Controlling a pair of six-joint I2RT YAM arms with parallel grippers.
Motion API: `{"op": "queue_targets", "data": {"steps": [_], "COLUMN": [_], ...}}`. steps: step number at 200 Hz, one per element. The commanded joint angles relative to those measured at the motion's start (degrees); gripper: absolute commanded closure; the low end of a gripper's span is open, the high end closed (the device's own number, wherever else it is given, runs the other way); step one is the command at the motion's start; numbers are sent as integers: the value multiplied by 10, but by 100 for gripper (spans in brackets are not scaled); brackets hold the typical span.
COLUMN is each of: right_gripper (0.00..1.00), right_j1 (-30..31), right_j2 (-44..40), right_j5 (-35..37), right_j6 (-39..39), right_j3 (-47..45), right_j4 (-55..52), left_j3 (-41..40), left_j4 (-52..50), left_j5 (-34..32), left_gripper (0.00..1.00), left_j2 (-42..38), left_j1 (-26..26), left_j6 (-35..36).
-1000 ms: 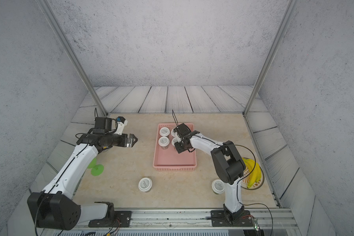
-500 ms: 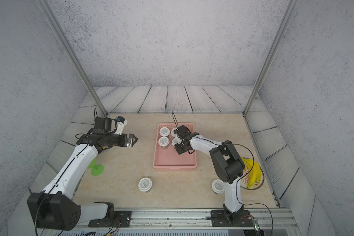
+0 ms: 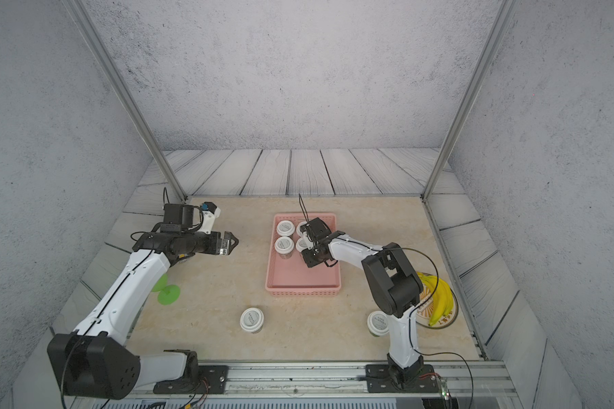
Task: Put the yogurt in the basket
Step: Adjust the yogurt in the basket.
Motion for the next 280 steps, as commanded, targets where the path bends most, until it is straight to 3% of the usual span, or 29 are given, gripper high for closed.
{"op": "queue_targets", "data": {"steps": [1,89,149,210,249,280], "right_gripper": [66,70,59,48,38,32], "right_j1": [3,3,3,4,3,0], "right_j2": [12,13,-64,-160,-220,-261], "right_j5": [-4,3,5,22,45,73], "right_j6": [3,3,10,17,20,16], "right_j3": [-10,-12,-46,-74,-84,-89], "right_j4": [10,12,-3,-36,-58,-82], "left_j3": [-8,-8,-21,-49,-49,-49], "left_j4": [3,4,8,-34,-126,-195], "left_j5": [7,5,22,93,146,146], "left_gripper": [1,1,1,2,2,2], "left_j2": [-10,-9,-20,-65,-88,-90], "left_j1": [7,8,9,6,-6,-17], "left_j6": [-4,-3,14,100,181,243]}}
